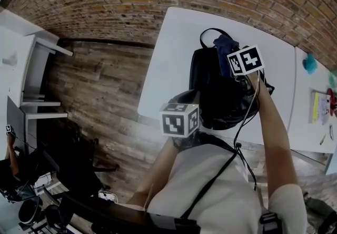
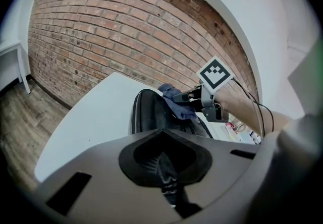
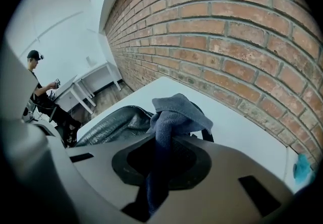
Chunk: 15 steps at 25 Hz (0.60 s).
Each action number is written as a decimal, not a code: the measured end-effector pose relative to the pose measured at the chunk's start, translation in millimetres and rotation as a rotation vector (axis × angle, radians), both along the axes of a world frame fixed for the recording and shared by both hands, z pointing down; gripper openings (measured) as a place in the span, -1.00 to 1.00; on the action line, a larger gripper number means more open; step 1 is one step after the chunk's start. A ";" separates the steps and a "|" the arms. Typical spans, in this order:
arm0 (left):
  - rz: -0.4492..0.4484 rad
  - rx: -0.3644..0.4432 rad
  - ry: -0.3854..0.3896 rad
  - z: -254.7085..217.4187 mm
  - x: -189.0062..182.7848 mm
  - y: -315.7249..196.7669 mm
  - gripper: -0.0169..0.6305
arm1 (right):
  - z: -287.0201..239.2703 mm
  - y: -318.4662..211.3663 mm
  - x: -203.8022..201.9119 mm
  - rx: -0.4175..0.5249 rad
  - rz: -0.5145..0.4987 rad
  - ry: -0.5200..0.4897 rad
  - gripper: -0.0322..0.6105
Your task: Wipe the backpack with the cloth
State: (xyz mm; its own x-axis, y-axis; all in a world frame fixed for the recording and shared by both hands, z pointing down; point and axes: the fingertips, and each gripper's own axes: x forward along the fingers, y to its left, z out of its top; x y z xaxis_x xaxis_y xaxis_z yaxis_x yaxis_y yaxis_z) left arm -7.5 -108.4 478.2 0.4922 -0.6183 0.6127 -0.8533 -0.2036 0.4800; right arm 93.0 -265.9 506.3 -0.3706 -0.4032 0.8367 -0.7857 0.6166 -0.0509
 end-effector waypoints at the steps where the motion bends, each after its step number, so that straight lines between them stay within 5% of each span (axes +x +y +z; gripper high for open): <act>1: -0.001 0.000 0.000 0.3 -0.1 0.0 -0.94 | 1.4 0.4 -0.1 -0.003 0.001 -0.003 -0.76; 15: 0.010 0.008 0.006 -0.1 5.2 2.5 -0.94 | 5.2 27.1 -0.2 -0.033 -0.004 -0.038 -0.75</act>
